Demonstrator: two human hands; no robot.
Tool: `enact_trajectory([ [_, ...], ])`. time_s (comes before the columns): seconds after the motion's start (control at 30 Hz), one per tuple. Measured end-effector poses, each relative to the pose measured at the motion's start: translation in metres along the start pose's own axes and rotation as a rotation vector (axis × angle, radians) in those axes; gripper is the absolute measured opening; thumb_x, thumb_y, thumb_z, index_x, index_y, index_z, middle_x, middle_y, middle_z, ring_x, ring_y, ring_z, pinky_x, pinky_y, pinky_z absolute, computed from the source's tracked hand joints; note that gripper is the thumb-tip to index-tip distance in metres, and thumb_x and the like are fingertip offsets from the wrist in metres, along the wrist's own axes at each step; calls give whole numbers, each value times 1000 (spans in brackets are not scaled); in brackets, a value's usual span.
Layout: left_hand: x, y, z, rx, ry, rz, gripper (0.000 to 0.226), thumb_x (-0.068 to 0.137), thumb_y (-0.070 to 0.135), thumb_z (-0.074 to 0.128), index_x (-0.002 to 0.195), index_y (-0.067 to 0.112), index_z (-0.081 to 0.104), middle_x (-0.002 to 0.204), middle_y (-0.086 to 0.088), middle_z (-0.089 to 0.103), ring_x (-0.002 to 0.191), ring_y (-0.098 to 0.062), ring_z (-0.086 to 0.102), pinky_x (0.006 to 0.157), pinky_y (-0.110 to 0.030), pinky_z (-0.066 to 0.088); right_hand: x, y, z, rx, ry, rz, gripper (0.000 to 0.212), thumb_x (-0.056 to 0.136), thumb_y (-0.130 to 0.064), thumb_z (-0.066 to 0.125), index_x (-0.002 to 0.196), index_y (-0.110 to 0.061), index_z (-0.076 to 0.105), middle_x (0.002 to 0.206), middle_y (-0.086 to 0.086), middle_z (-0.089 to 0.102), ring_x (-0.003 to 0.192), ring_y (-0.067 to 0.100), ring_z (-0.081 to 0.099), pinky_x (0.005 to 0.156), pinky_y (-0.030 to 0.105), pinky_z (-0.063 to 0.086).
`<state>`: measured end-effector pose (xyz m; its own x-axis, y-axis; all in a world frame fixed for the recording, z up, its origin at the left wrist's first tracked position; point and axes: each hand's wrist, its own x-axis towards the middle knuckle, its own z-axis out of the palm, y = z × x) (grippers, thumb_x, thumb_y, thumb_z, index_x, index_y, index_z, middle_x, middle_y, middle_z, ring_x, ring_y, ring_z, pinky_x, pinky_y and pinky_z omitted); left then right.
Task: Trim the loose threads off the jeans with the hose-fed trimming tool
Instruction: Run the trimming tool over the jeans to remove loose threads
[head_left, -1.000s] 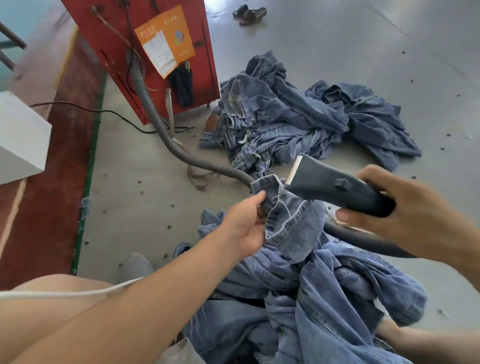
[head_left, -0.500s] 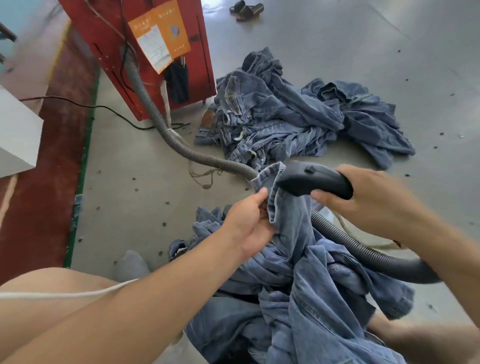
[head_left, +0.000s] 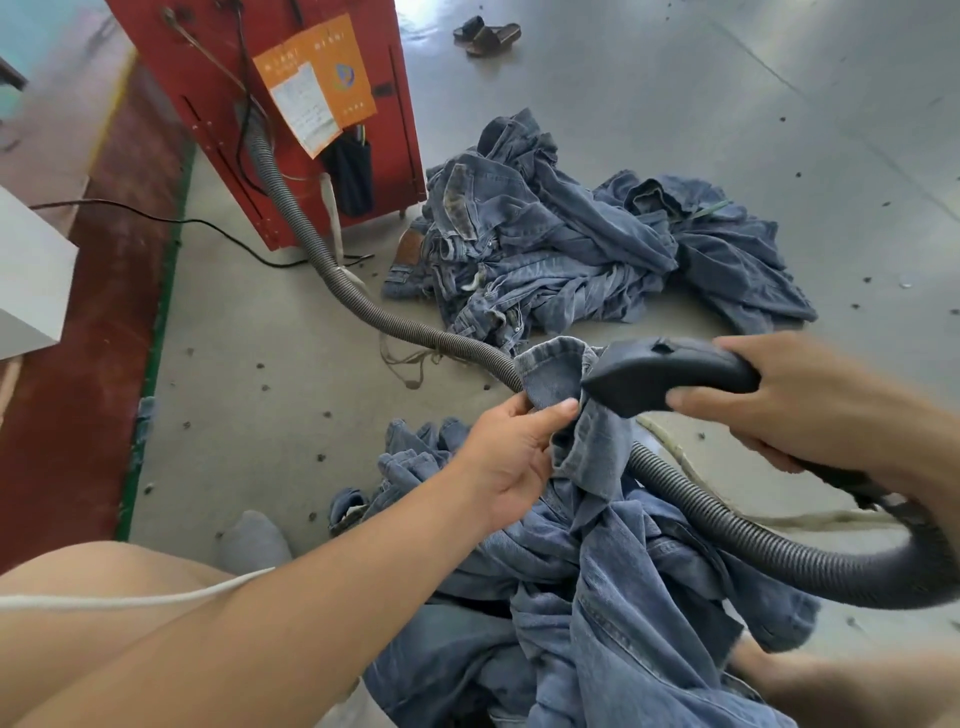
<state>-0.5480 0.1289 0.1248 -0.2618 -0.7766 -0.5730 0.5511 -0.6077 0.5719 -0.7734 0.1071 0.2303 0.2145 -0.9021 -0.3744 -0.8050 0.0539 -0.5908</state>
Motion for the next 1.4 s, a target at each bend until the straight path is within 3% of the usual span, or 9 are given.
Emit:
enact_trajectory([
  [0.1, 0, -4, 0, 48, -49, -22, 18, 99, -6, 57, 112, 2, 64, 77, -4, 74, 60, -8, 69, 57, -21, 58, 11, -5, 16, -88, 23, 7, 37, 85, -59, 71, 80, -23, 65, 56, 4, 67, 42, 19, 61, 49, 40, 54],
  [0.27, 5, 0, -4, 103, 90, 0, 23, 88, 0, 75, 108, 8, 65, 93, -10, 74, 73, -17, 69, 64, -33, 59, 27, -1, 20, -68, 351, 50, 52, 83, -66, 70, 80, -15, 64, 61, 7, 68, 58, 28, 67, 66, 51, 60],
  [0.43, 6, -3, 1, 36, 197, -55, 39, 92, 3, 74, 128, 3, 59, 85, -11, 75, 67, -17, 70, 58, -31, 60, 23, -4, 43, 74, 365, 36, 47, 73, -57, 86, 90, -26, 54, 76, -2, 66, 64, 14, 63, 55, 33, 43],
  [0.6, 7, -5, 3, -69, 273, -101, 34, 103, 16, 61, 129, -4, 65, 117, -18, 71, 111, -30, 67, 109, -44, 51, 2, -20, 77, 183, 267, 5, 73, 41, -77, 84, 90, -31, 54, 77, -10, 67, 67, 1, 60, 57, 28, 43],
  [0.67, 6, -1, 3, -119, 312, -108, 34, 106, 20, 56, 129, -4, 64, 125, -21, 70, 123, -34, 65, 112, -46, 48, -6, -19, 85, 84, 252, -6, 79, 34, -83, 79, 87, -34, 46, 73, -11, 61, 62, 0, 55, 52, 22, 35],
  [0.8, 4, -1, 0, -203, 297, -111, 27, 109, 15, 47, 92, 2, 65, 72, -12, 73, 65, -20, 74, 70, -32, 64, -12, -13, 108, 10, 287, -75, 66, 55, -56, 96, 86, -35, 42, 73, -15, 59, 70, -3, 57, 53, 18, 40],
  [0.97, 3, 5, -10, -142, 312, -119, 28, 110, 22, 47, 109, 0, 65, 83, -16, 75, 68, -25, 74, 51, -35, 61, 16, 8, 93, 152, 481, -38, 34, 76, -21, 81, 82, -29, 49, 66, -9, 60, 59, -3, 57, 45, 24, 38],
  [1.2, 4, 11, -30, 81, 335, -125, 42, 107, 50, 46, 111, 17, 72, 104, -8, 79, 90, -22, 77, 72, -34, 61, 58, 63, 44, 535, 536, 247, 18, 78, -11, 81, 84, -7, 65, 53, -2, 62, 53, 16, 56, 63, 37, 49],
  [1.4, 5, 16, -38, 114, 446, -130, 54, 92, 72, 56, 108, 23, 70, 104, -8, 74, 105, -29, 67, 97, -54, 55, 41, 44, 45, 468, 424, 98, 21, 77, -13, 83, 81, -15, 63, 57, -1, 65, 50, 10, 58, 59, 35, 50],
])
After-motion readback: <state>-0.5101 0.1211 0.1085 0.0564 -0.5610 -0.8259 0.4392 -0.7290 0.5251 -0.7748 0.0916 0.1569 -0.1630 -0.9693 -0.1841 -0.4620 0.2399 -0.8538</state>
